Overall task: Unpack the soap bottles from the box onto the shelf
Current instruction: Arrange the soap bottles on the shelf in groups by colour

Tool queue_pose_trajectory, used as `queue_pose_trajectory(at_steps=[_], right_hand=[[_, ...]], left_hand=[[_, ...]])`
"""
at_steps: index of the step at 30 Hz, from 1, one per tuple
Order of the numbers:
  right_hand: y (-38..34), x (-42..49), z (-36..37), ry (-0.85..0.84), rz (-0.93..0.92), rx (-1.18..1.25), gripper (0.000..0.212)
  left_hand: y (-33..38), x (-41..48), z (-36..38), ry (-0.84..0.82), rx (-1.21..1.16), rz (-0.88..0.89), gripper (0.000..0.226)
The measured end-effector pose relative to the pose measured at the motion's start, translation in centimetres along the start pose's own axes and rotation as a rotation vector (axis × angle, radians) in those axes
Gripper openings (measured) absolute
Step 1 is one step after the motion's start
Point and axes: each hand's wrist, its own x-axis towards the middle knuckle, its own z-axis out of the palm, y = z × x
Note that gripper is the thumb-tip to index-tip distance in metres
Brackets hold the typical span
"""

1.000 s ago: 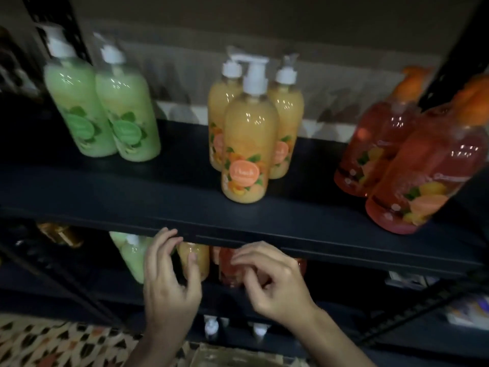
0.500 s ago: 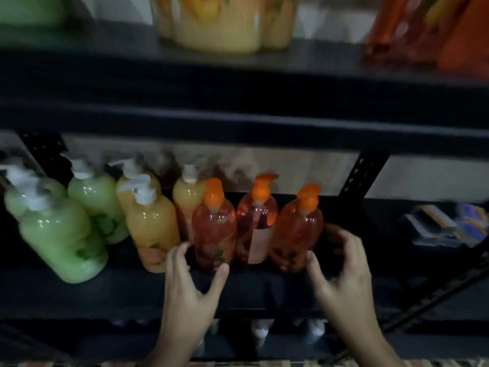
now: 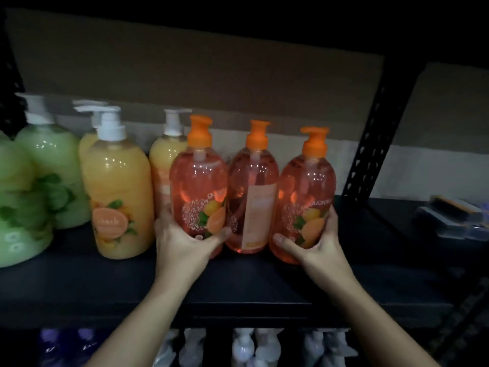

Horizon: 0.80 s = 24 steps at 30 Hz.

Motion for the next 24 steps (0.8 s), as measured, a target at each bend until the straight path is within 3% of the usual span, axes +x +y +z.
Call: queue_pose_trajectory(at_steps=[5,11,15,18,21,24], right_hand=[[0.7,0.4,0.0,0.056,0.014,0.029,0.103],[1.1,0.6,-0.1,0.074,0.034,0.017,0.084],[1.2,0.2,-0.2,0.085,0.026,-0.013,0.084],[1.2,0.0,0.0,0.097,0.017,-0.042,0.082],[0.5,-0.8,-0.2,0.105,-0.001,-0.044,0.084],[0.0,-1.1,-0.3,0.110,-0.012,-0.037,0.086]], left_hand=[[-1.6,0.4,-0.1,0.026,0.030,0.063,0.117],[-1.5,0.2,0.3,0.072,0.077,0.093,0.104],[-0.7,-0.7,0.4,0.092,0.146,0.119,0.109],[1.1,-2.3,0.2,0.198,0.278,0.101,0.119],[2.8,-4.6,0.0,0.294,0.420,0.264,0.098],[3.8,-6.1,0.3,0.181,0.401,0.374,0.054]])
